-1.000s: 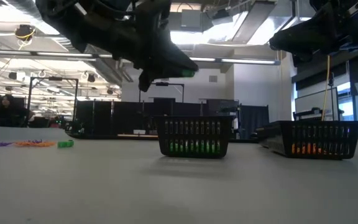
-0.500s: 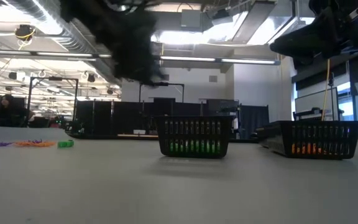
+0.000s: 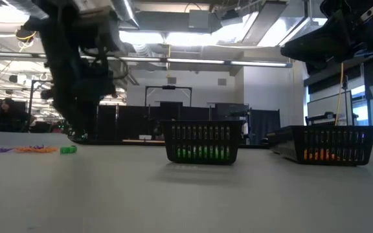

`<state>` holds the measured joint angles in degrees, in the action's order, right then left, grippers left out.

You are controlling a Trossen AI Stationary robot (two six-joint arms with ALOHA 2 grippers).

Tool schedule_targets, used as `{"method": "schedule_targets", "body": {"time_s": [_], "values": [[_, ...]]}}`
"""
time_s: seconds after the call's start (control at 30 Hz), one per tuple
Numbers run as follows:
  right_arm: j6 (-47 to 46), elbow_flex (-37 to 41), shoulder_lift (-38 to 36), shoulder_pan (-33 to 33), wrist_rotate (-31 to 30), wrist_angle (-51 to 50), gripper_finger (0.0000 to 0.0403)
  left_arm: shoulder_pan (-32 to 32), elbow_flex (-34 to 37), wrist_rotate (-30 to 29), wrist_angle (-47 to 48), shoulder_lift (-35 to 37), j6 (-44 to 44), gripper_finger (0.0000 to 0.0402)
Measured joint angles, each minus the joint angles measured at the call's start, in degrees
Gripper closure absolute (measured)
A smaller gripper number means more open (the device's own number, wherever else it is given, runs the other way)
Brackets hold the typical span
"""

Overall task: Sort Halloween decoration
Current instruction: Put the top green skeleton toy into the bottom left bin

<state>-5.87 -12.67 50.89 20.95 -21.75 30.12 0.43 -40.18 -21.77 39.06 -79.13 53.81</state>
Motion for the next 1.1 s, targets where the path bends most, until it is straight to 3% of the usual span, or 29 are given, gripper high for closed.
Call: {"method": "schedule_targets", "body": {"time_s": [0.3,0.63,0.77,1.0,1.1], "values": [[-0.1,0.0,0.0,0.0,-0.1,0.2,0.0327,0.6,5.6,3.6,-1.9,0.0,8.7,0.0225],[0.0,0.0,0.0,0.0,-0.8,0.2,0.0327,0.6,8.3,5.2,-7.1,-0.3,10.4,0.0234],[0.0,0.0,0.0,0.0,-0.8,0.2,0.0327,0.6,8.2,5.1,-7.1,-0.3,9.5,0.0273],[0.0,0.0,0.0,0.0,-0.8,0.2,0.0327,0.6,5.7,3.0,-7.2,-0.6,4.6,0.0385],[0.0,0.0,0.0,0.0,-0.8,0.2,0.0327,0.6,3.1,1.4,-8.7,-0.6,1.9,0.0389]]}}
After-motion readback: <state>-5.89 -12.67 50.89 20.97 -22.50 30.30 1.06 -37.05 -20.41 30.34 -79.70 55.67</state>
